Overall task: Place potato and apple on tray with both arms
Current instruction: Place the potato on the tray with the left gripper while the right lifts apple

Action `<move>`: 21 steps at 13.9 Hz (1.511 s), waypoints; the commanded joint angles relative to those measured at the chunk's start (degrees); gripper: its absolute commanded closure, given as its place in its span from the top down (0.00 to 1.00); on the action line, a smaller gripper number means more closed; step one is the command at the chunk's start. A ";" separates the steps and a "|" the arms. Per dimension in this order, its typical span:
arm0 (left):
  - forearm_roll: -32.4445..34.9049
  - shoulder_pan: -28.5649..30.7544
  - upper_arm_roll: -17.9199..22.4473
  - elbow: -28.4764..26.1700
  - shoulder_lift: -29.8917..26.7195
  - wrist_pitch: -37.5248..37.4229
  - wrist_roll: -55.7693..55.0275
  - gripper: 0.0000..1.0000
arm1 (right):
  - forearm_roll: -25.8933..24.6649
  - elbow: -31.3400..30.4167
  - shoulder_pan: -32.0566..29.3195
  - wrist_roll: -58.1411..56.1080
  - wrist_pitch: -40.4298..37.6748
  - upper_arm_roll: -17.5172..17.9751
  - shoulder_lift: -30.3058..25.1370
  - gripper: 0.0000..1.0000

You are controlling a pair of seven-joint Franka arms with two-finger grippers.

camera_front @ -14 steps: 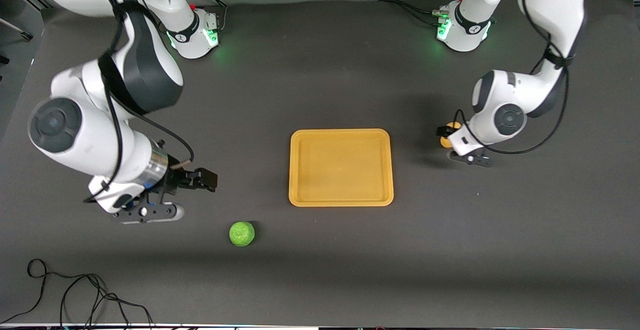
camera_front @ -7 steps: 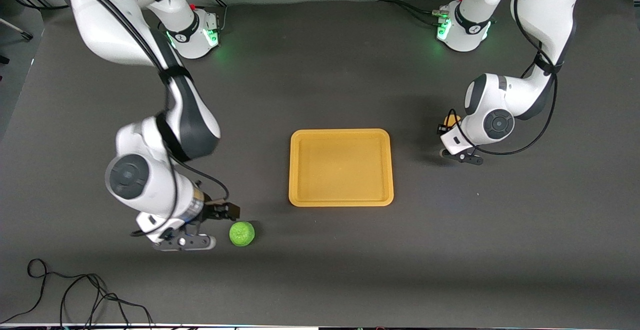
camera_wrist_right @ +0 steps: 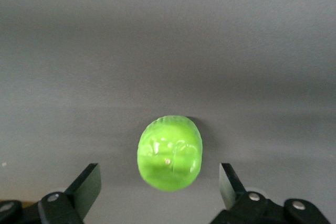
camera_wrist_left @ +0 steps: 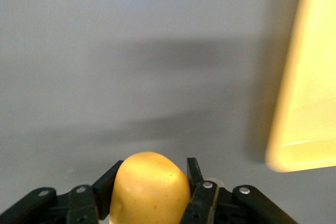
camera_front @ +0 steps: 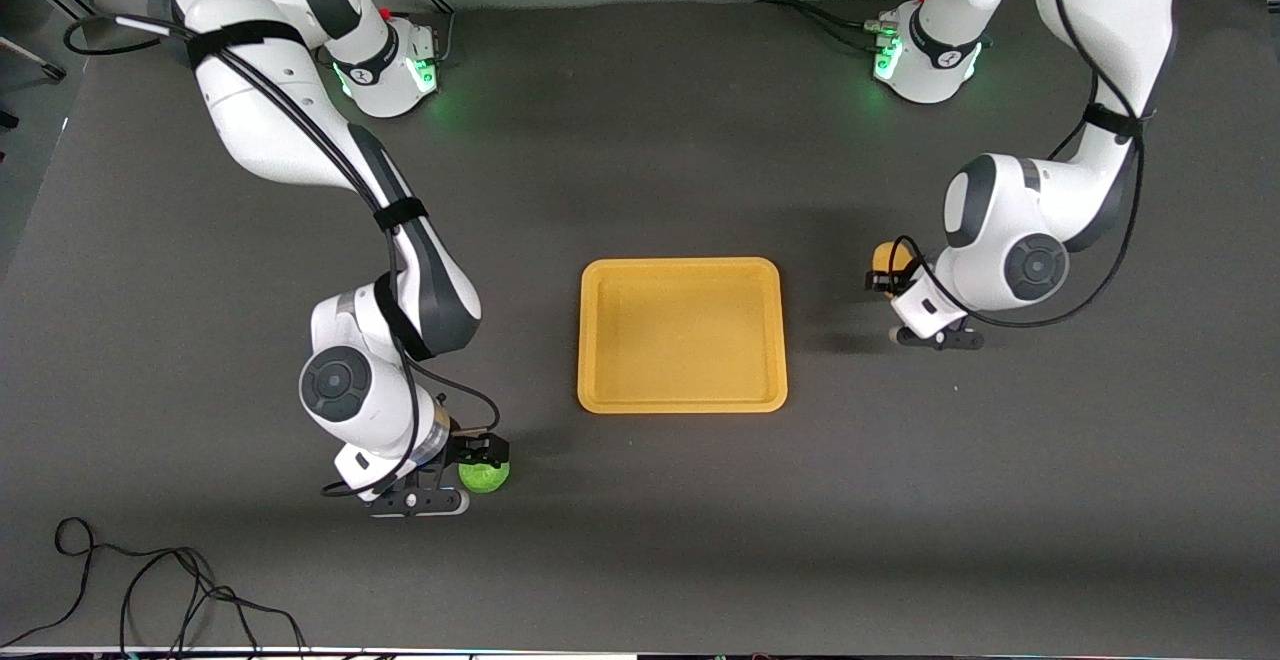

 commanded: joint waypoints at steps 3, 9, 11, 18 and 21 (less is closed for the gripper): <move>-1.73 -9.24 0.29 16.07 8.91 -2.42 -15.28 0.00 | -1.18 0.51 0.56 1.46 4.19 -0.61 3.58 1.00; -1.21 -14.53 0.29 18.02 15.25 1.70 -19.42 0.00 | -1.35 0.08 0.47 1.55 4.90 -0.61 4.65 0.98; -1.21 -14.71 0.29 18.72 17.01 6.10 -21.18 0.00 | -1.35 -0.10 0.38 1.55 4.90 -0.69 4.65 0.70; 1.34 -15.94 0.38 19.34 19.83 6.73 -21.27 0.37 | -1.35 -0.19 -0.06 1.02 -8.16 -0.78 -5.52 0.54; 2.13 -16.03 0.38 20.04 19.92 6.65 -20.39 1.00 | -1.26 -0.27 -0.15 1.20 -19.41 -0.87 -13.78 0.54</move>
